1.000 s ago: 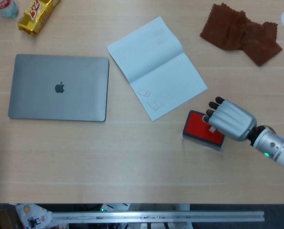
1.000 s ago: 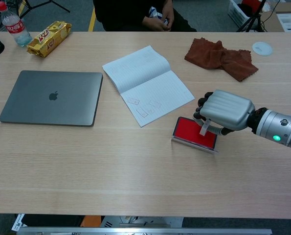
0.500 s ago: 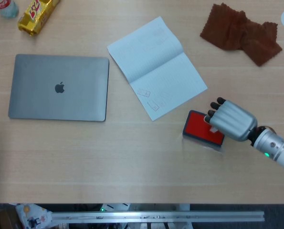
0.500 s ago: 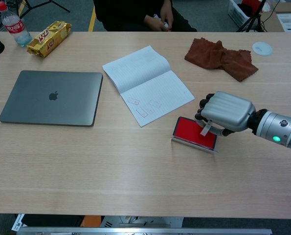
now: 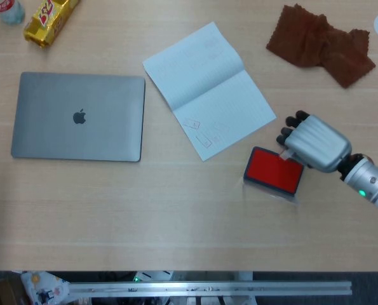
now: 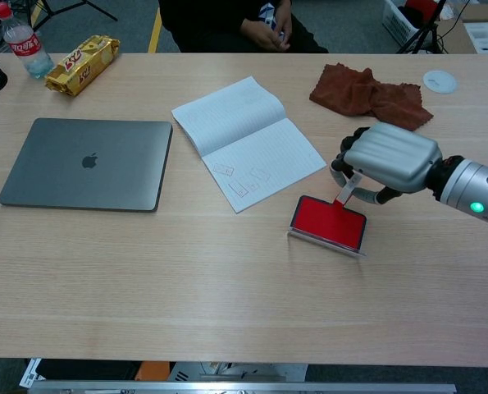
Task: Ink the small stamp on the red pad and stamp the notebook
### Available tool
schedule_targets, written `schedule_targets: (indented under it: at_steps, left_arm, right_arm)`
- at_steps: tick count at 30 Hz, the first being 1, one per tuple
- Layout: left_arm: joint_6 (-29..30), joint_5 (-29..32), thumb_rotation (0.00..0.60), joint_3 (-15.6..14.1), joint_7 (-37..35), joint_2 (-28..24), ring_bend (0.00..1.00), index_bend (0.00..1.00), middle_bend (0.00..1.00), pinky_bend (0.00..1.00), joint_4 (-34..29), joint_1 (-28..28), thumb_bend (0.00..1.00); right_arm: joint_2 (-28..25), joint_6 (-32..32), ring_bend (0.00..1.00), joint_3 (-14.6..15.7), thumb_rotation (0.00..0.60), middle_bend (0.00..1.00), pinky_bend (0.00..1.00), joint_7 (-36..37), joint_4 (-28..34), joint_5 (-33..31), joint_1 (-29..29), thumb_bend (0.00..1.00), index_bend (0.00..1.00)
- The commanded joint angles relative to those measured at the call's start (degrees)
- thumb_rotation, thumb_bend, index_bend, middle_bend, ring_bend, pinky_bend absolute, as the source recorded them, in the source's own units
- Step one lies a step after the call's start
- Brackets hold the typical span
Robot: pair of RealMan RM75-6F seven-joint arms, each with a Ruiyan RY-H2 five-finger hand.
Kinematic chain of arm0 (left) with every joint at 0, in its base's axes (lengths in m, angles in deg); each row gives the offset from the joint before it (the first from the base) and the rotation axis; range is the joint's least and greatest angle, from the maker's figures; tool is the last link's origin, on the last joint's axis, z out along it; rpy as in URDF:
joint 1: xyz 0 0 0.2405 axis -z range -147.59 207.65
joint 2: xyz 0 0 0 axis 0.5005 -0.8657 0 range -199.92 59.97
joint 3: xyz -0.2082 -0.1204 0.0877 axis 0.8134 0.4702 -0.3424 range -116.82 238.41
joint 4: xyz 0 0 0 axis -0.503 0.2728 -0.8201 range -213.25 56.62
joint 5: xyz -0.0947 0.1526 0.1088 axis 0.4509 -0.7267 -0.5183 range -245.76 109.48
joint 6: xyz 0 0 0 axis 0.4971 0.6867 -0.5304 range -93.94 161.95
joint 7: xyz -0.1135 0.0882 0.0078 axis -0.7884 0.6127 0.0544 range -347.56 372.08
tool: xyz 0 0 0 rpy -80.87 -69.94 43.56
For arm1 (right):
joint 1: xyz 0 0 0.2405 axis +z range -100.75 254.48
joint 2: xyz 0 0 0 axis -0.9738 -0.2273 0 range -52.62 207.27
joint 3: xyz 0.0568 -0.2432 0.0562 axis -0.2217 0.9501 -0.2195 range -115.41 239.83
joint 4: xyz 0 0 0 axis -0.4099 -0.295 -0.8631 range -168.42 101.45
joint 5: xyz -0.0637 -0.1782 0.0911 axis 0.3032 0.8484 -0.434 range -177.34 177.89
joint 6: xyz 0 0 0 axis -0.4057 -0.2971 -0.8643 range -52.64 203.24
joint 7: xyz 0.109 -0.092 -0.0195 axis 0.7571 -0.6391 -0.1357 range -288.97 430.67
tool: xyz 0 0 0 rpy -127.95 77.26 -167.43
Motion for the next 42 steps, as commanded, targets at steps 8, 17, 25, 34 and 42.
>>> schedule_targets:
  at_steps: [8, 17, 25, 34, 42]
  left_arm:
    - [0.12, -0.54, 0.600, -0.20, 0.20, -0.69, 0.27, 0.26, 0.24, 0.26, -1.33, 0.03, 0.27]
    - [0.17, -0.84, 0.600, -0.58, -0.01, -1.16, 0.27, 0.26, 0.24, 0.26, -1.68, -0.18, 0.27]
    - [-0.42, -0.43, 0.600, -0.63, -0.41, -1.36, 0.27, 0.26, 0.24, 0.26, -1.43, -0.07, 0.27]
    - [-1.17, 0.44, 0.600, -0.49, -0.58, -1.55, 0.27, 0.26, 0.24, 0.26, -1.15, 0.12, 0.27]
    - [-1.94, 0.81, 0.600, -0.55, -0.39, -1.20, 0.27, 0.26, 0.24, 0.26, -0.84, 0.38, 0.27]
  right_arm:
    - [-1.64, 5.07, 0.33, -8.05, 0.600, 0.56, 0.35, -3.83, 3.87, -10.26, 4.43, 0.43, 0.76]
    - [3.47, 10.18, 0.35, -10.18, 0.600, 0.57, 0.35, -10.79, 1.33, -18.77, 8.12, 0.43, 0.76]
    - [9.06, 12.54, 0.37, -10.51, 0.600, 0.59, 0.37, -14.53, -2.99, -23.92, 10.83, 0.43, 0.77]
    - [13.25, 14.13, 0.40, -9.71, 0.600, 0.63, 0.37, -17.65, -7.51, -28.23, 12.90, 0.43, 0.80]
    - [14.83, 14.95, 0.41, -8.74, 0.600, 0.64, 0.38, -19.66, -9.82, -30.96, 14.18, 0.43, 0.81]
